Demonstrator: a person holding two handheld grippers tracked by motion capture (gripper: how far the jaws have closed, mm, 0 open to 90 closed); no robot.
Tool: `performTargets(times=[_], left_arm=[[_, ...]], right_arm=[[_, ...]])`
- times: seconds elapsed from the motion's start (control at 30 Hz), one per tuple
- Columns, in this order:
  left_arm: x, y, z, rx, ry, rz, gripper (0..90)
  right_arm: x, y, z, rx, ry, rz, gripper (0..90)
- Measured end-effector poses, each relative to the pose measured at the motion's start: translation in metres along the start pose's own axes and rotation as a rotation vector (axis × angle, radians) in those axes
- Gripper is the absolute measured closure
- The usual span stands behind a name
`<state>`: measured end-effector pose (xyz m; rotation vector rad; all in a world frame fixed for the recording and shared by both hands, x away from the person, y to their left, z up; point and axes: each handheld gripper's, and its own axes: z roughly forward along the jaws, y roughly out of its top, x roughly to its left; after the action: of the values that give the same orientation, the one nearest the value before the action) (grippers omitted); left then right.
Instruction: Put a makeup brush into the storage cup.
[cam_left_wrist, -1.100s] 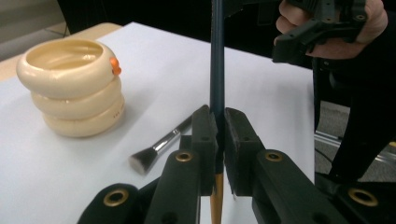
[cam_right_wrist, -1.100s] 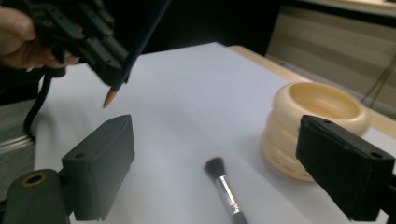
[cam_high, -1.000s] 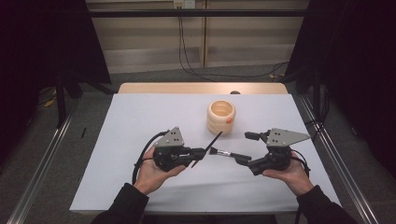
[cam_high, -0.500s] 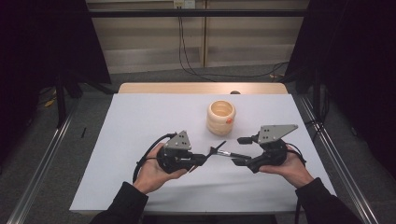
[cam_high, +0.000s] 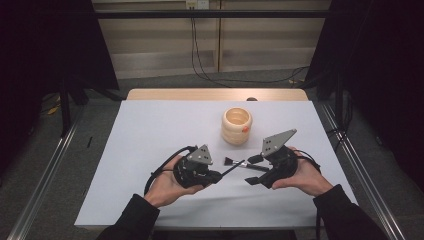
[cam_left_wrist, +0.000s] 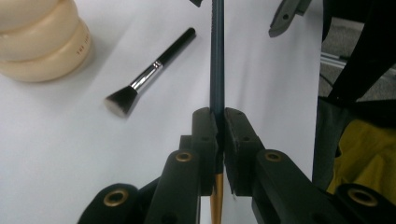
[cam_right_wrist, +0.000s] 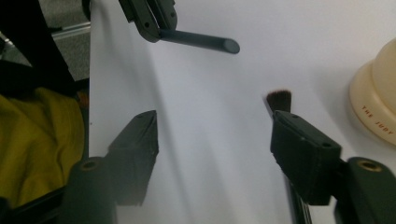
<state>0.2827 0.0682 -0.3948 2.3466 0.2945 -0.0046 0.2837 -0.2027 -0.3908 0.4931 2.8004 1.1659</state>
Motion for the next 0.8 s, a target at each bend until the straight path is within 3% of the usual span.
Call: performTargets(times=[0.43,0.77,0.8], left_arm=[[-0.010,0.003,0.022,0.154,-0.026,0.048,83.7],[-0.015,0.003,0.029,0.182,-0.046,0.065,83.8],[-0.015,0.003,0.029,0.186,-0.050,0.070,83.8]], right_arm=[[-0.006,0.000,0.009,0.144,0.110,-0.093,53.7],[-0.005,0.006,0.018,0.202,0.137,-0.095,58.0],[-0.005,0.006,0.020,0.200,0.163,-0.110,58.7]])
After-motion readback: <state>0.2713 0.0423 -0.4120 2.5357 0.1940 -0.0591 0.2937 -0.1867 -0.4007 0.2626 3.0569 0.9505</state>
